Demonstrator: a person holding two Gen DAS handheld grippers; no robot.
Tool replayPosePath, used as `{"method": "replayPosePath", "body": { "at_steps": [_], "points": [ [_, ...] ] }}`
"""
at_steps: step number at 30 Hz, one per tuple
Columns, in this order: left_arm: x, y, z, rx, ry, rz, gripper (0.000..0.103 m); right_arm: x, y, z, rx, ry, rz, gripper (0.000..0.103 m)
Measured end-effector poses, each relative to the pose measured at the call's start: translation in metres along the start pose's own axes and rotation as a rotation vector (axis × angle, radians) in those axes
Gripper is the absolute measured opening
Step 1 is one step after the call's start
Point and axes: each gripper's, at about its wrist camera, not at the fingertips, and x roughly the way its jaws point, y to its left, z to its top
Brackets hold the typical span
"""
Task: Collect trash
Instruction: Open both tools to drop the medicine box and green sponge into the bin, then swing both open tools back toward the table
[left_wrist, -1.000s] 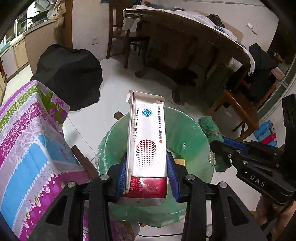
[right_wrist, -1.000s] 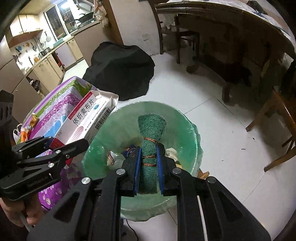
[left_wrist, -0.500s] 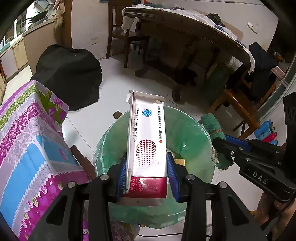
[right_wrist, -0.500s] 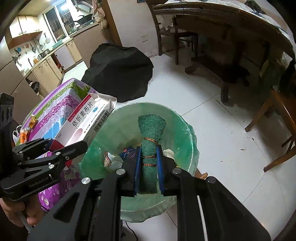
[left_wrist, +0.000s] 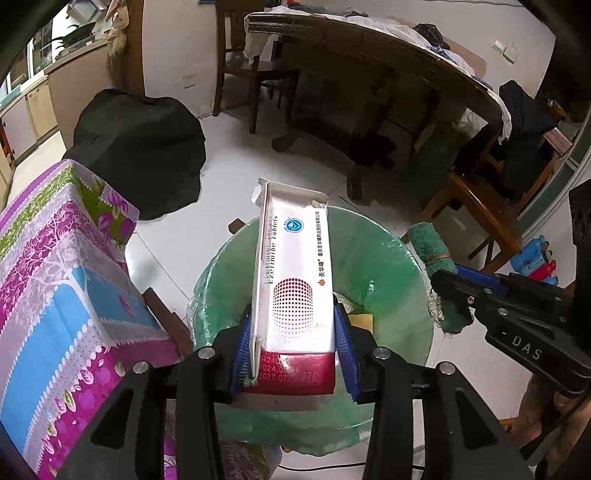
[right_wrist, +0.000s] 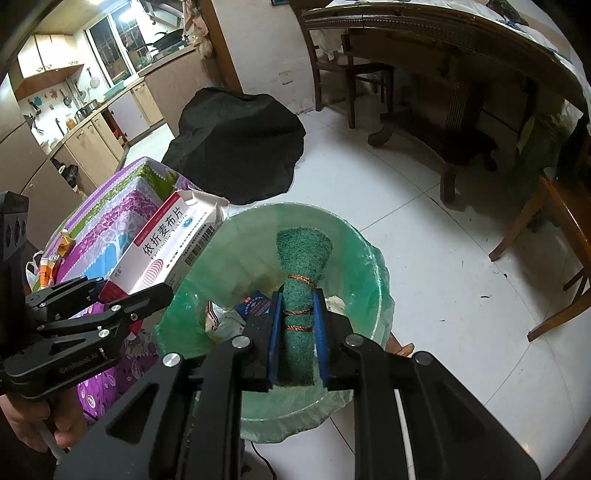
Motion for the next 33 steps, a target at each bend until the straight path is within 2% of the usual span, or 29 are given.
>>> {"method": "replayPosePath", "body": {
  "at_steps": [4, 8, 10, 14, 17, 23, 27, 33],
  "points": [
    [0.002, -0.001, 0.001, 0.000, 0.004, 0.003, 0.046, -0.001, -0.002, 0.001, 0.003, -0.004, 0.000, 0.017],
    [0.003, 0.000, 0.001, 0.001, 0.004, 0.020, 0.058, -0.001, -0.007, 0.001, 0.011, -0.005, 0.001, 0.017],
    [0.003, 0.000, 0.001, 0.004, 0.001, 0.028, 0.060, -0.001, -0.010, 0.000, 0.017, -0.008, 0.000, 0.018],
    [0.004, 0.002, 0.000, 0.002, 0.003, 0.040, 0.065, 0.000, -0.012, -0.002, 0.026, -0.013, 0.000, 0.025],
    [0.005, 0.001, 0.000, 0.007, 0.004, 0.051, 0.068, -0.001, -0.013, -0.002, 0.032, -0.020, 0.002, 0.039],
    [0.004, -0.001, 0.000, 0.007, -0.002, 0.065, 0.073, -0.002, -0.018, -0.004, 0.044, -0.035, -0.003, 0.055],
    [0.003, 0.000, -0.001, 0.009, -0.005, 0.072, 0.075, -0.005, -0.020, -0.004, 0.053, -0.046, -0.006, 0.060],
    [-0.001, 0.000, -0.001, 0.012, -0.008, 0.079, 0.076, -0.008, -0.021, -0.004, 0.057, -0.055, -0.008, 0.061]
  ]
}}
